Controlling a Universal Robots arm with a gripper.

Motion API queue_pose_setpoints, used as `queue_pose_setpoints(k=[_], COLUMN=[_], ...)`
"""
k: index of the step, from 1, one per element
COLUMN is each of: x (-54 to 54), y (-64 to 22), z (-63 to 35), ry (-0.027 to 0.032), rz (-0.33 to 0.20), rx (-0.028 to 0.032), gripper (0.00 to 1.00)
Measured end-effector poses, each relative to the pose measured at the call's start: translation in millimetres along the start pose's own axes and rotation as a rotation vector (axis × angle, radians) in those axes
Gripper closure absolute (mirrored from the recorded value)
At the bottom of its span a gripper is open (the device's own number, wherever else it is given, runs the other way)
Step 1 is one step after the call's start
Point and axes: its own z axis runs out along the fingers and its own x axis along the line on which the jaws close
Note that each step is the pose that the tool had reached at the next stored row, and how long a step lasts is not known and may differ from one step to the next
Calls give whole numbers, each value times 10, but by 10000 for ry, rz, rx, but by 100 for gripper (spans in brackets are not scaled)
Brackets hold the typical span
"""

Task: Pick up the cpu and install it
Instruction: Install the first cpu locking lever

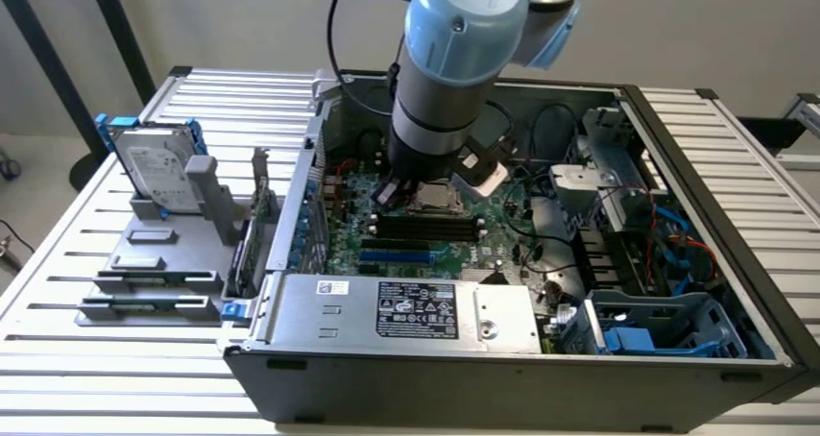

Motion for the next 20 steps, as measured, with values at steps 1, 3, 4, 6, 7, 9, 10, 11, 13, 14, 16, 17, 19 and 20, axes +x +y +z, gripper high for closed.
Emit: queue_pose_setpoints(k=[1,3,4,6,7,9,10,11,13,14,16,17,19,20], x=[-1,-5,-9,-17,-21,-26,-27,-24,-14,-10,-8,-8,-8,-8], y=[0,2,1,-5,-10,-18,-24,-30,-43,-48,-53,-54,-57,-57], z=[12,35,49,78,93,122,137,152,186,203,231,241,262,272], ry=[8,19,25,30,31,29,28,27,29,34,36,35,35,34], rz=[-21,-68,-90,-145,-174,-236,-269,-302,-370,-406,-481,-519,-589,-623], rx=[-11,-30,-39,-50,-54,-59,-64,-68,-78,-86,-94,-99,-107,-109], gripper=[89,89,89,89,89,89,89,89,89,89,89,89,89,89])
